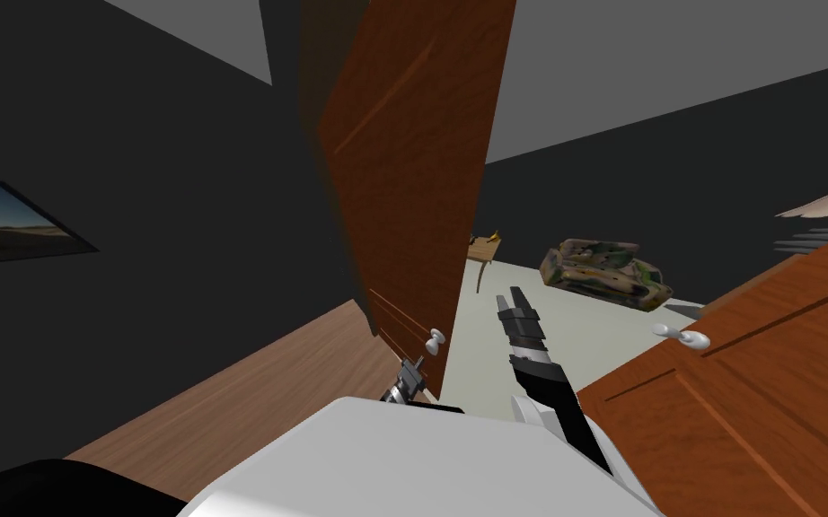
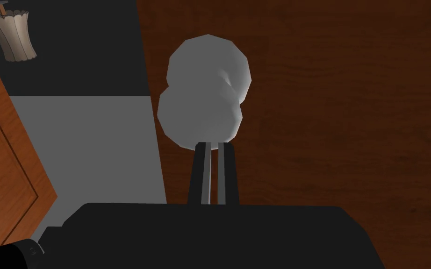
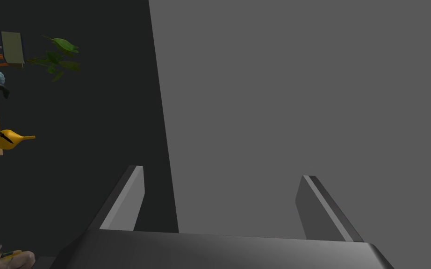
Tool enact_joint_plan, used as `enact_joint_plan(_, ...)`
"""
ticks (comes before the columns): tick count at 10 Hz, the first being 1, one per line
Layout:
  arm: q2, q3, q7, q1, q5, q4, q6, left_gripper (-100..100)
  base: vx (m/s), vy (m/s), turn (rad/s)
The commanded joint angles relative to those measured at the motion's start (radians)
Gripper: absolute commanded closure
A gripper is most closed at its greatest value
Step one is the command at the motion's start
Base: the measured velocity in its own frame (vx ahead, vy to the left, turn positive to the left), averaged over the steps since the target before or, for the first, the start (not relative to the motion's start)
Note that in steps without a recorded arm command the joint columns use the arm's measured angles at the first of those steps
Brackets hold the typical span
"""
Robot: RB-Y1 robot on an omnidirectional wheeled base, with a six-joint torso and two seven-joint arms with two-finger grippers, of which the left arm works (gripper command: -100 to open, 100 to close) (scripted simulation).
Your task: Push the door open
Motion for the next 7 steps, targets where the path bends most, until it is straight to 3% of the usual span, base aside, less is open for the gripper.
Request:
enact_joint_plan(1,0.022,0.002,-0.005,0.013,0.001,-0.01,-0.004,-100,-0.153,0.042,0.085)
enact_joint_plan(2,0.021,0.005,-0.009,0.02,0.003,-0.013,-0.009,-100,-0.158,0.057,0.073)
enact_joint_plan(4,-0.019,0.011,-0.016,0.034,0.008,-0.019,-0.02,-100,-0.177,0.061,0.084)
enact_joint_plan(5,-0.008,0.008,-0.014,0.031,0.006,-0.018,-0.016,-100,-0.086,0.029,0.008)
enact_joint_plan(6,0.016,0.011,-0.017,0.024,0.009,-0.014,-0.014,-100,0.067,-0.05,-0.034)
enact_joint_plan(7,0.016,0.011,-0.017,0.024,0.009,-0.014,-0.014,-100,0.134,-0.083,-0.003)
